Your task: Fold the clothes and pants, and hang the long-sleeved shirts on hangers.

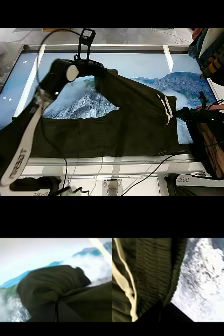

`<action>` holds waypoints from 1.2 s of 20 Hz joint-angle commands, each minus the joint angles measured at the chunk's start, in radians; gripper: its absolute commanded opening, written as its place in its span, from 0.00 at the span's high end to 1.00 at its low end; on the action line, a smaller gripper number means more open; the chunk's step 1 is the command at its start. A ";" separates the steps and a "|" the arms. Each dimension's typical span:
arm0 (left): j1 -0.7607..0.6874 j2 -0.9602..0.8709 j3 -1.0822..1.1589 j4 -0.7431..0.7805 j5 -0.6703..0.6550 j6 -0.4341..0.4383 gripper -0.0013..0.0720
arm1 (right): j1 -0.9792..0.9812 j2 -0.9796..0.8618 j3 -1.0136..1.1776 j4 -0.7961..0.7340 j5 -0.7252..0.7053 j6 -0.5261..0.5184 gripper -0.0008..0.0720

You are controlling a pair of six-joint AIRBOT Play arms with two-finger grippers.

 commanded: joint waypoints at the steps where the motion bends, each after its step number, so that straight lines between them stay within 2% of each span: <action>1: -0.068 0.099 0.003 -0.038 -0.100 0.050 0.96 | 0.000 0.040 0.000 0.006 0.012 0.001 0.95; 3: -0.132 0.089 0.003 -0.103 -0.021 0.054 0.96 | 0.000 0.043 0.000 0.006 0.019 0.002 0.95; 5: -0.201 0.054 0.003 -0.105 0.054 0.074 0.96 | 0.000 0.043 0.000 0.006 0.035 0.006 0.95; 7: -0.254 0.040 0.003 -0.065 0.120 0.255 0.96 | -0.001 0.043 0.000 0.006 0.054 0.006 0.95; 8: -0.269 0.041 0.003 0.001 0.150 0.321 0.96 | -0.001 0.043 0.000 0.006 0.058 0.006 0.95; 10: -0.272 0.050 0.003 0.095 0.184 0.341 0.96 | -0.001 0.043 0.000 0.007 0.069 0.009 0.95; 12: -0.265 0.061 0.003 0.105 0.250 0.341 0.96 | 0.000 0.043 0.000 0.007 0.077 0.009 0.95; 14: -0.277 0.061 0.003 0.090 0.422 0.341 0.96 | 0.000 0.043 0.000 0.007 0.076 0.009 0.95; 19: -0.354 0.062 0.003 0.091 0.960 0.341 0.96 | 0.000 0.043 0.000 0.007 0.079 0.010 0.95; 21: -0.391 0.060 0.003 0.090 0.971 0.340 0.96 | 0.000 0.043 0.000 0.007 0.080 0.010 0.95; 22: -0.412 0.052 0.003 0.090 0.925 0.340 0.96 | 0.000 0.043 0.000 0.007 0.080 0.010 0.95; 24: -0.462 0.016 0.003 0.080 0.749 0.340 0.96 | 0.000 0.043 0.000 0.007 0.081 0.010 0.95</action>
